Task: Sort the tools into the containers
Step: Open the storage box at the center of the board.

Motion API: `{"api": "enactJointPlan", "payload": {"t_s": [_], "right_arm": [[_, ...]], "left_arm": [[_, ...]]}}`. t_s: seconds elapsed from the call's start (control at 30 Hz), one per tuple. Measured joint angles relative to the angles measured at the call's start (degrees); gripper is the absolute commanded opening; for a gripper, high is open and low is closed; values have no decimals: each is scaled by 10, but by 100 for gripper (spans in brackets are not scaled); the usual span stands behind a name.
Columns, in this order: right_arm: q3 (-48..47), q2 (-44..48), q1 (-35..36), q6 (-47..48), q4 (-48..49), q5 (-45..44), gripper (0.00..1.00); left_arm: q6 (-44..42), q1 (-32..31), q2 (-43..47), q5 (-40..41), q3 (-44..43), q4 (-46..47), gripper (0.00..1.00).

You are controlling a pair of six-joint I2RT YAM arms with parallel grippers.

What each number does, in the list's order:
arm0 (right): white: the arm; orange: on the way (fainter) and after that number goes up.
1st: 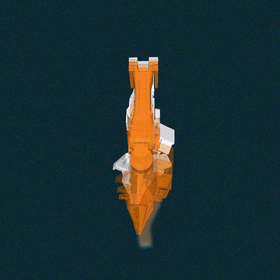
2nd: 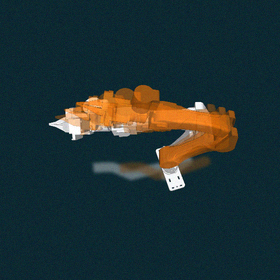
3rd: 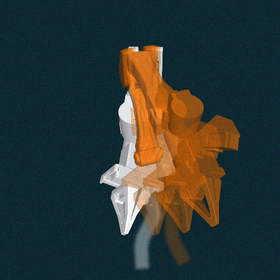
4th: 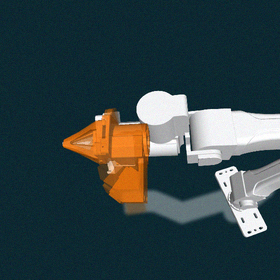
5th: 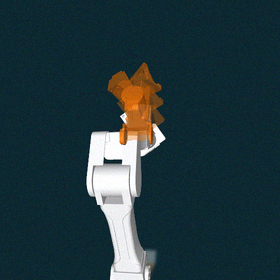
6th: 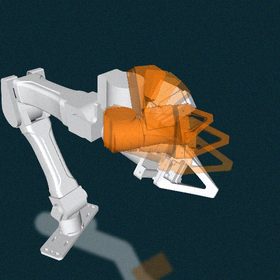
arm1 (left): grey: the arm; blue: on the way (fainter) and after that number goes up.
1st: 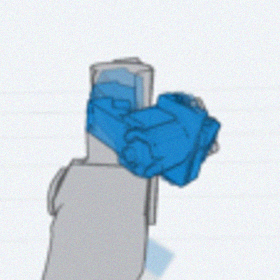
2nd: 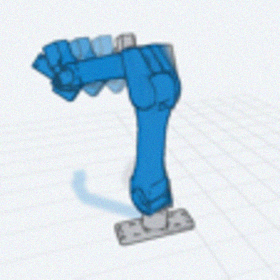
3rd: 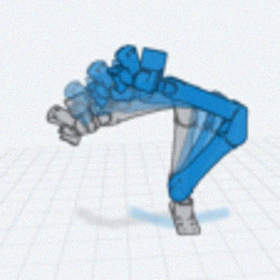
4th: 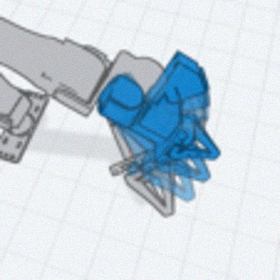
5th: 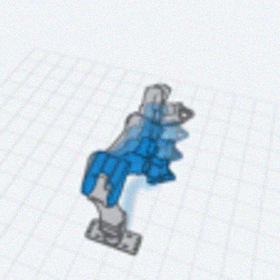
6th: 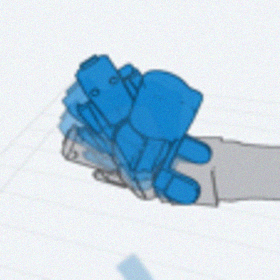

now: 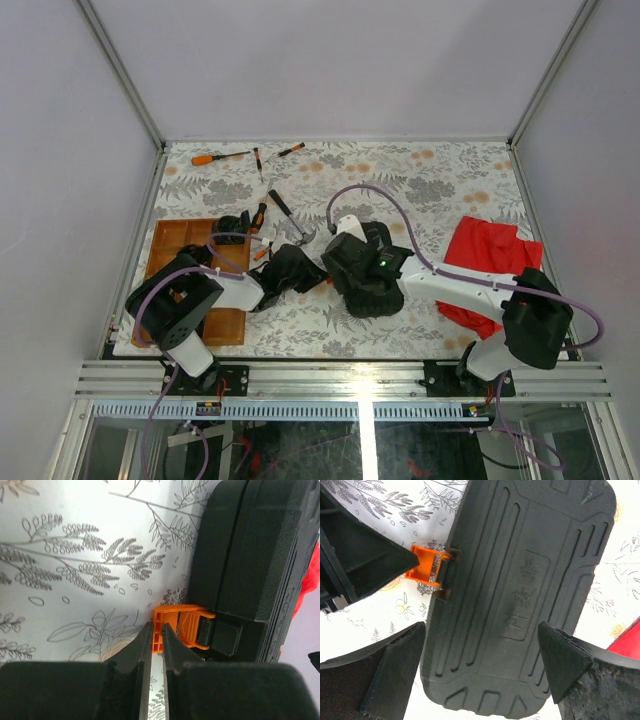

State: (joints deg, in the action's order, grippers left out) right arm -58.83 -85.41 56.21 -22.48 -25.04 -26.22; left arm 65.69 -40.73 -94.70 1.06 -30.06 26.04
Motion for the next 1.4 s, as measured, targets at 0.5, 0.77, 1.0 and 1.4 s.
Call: {"api": "enactJointPlan", "payload": {"t_s": [0.5, 0.77, 1.0, 1.4], "right_arm": [[-39, -114, 62, -12, -27, -126, 99], [-35, -122, 64, -18, -28, -152, 99], [-29, -122, 64, -24, -34, -168, 99], [-28, -53, 59, -10, -54, -179, 100]], "left_arm": [[41, -18, 13, 0, 22, 8, 0], [43, -18, 3, -1, 22, 23, 0], [44, -18, -8, -8, 16, 33, 0], [44, -20, -15, -8, 12, 33, 0]]}}
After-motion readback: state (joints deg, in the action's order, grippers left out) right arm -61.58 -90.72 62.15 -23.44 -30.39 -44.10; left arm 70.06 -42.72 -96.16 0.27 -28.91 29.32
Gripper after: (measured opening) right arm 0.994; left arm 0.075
